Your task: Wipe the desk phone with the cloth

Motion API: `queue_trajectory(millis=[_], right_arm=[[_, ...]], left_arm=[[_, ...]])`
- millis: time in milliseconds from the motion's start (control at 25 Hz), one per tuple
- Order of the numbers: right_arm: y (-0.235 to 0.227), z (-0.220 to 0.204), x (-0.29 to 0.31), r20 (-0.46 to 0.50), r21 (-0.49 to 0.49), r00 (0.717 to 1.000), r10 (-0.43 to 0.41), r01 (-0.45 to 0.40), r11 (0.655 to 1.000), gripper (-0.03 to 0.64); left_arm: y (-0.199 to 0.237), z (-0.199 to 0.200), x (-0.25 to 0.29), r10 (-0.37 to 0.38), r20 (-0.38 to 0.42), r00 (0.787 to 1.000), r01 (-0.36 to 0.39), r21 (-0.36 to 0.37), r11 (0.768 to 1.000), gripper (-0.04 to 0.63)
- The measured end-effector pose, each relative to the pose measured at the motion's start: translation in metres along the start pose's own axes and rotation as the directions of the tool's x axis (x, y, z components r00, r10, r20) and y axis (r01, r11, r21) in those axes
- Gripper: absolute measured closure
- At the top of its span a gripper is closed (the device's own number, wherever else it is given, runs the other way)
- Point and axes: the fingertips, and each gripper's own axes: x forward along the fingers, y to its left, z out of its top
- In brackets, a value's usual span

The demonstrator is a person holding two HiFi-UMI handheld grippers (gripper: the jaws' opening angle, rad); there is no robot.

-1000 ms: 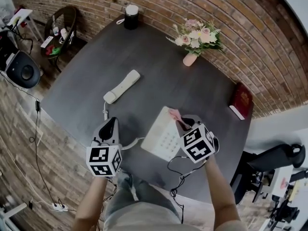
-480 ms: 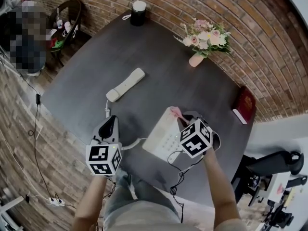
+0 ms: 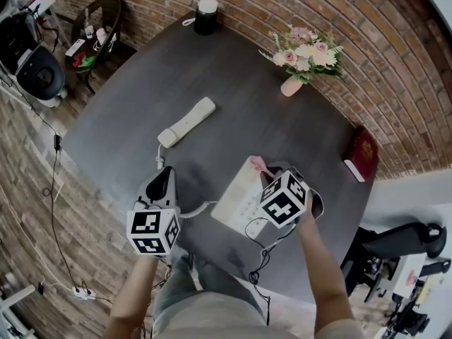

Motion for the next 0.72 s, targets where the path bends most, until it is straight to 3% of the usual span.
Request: queue_trajectory(millis=[720], right_arm=[[0.016,-0.002,0.003,-0.012,-0.006,0.999,0.035,-0.035,0.999,0.597]], left_arm=[[0.002,-0.003,-0.005,-0.004,-0.010,1.000,0.004,-0.002,1.000,0.586]])
